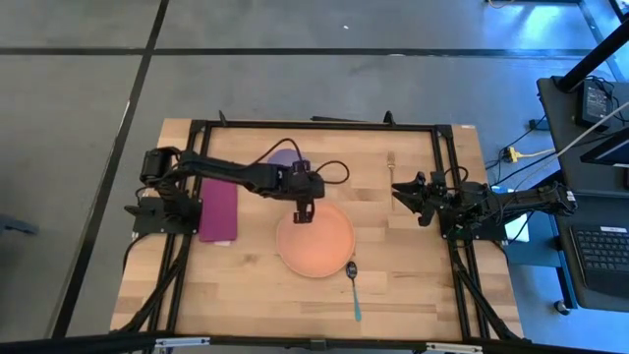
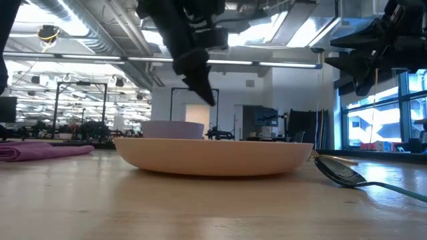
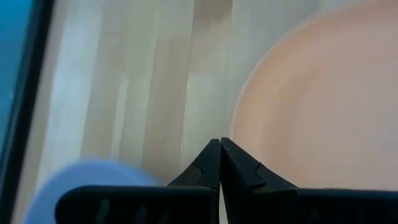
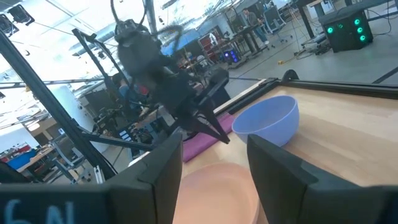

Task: Set table place
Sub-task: Put the violet bowl on the orange plate

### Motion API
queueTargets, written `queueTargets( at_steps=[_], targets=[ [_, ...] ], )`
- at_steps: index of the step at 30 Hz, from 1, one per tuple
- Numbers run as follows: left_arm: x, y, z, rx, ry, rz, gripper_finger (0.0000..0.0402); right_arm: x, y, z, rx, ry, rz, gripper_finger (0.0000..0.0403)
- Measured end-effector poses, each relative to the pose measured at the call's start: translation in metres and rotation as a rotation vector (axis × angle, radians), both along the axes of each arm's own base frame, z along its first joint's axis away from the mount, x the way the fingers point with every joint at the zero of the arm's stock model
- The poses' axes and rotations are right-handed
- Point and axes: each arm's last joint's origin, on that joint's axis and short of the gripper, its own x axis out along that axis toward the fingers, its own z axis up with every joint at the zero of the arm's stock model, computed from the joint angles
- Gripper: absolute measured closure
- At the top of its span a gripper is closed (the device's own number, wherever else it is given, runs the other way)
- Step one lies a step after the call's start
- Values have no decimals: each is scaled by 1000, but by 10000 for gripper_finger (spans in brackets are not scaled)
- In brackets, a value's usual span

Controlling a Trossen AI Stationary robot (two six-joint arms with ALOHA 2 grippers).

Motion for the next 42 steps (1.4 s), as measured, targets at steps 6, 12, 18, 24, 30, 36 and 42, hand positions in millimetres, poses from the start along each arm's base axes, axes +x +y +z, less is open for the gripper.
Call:
queueTargets(
  at_steps=[6, 12, 18, 24, 30, 36, 42],
  targets=[
    [1, -3, 1, 49, -4, -14, 401, 0, 0, 0, 1, 0, 0, 221],
    [2, -1, 2, 85, -33, 62, 401, 0, 0, 0, 0, 0, 0, 221],
    [4, 16, -5, 14, -57, 153, 383, 0, 0, 0, 0, -1, 0, 221],
    [3, 44, -15, -137, -63, 258, 325, 0, 0, 0, 3, -1, 1, 221],
    [-1, 53, -16, -116, -41, 302, 273, 0, 0, 0, 0, 1, 1, 221],
    [-11, 60, -19, -113, -32, 552, 270, 0, 0, 0, -2, 1, 0, 221],
    [-17, 62, -22, -172, -18, 663, 280, 0, 0, 0, -2, 2, 0, 221]
  ],
)
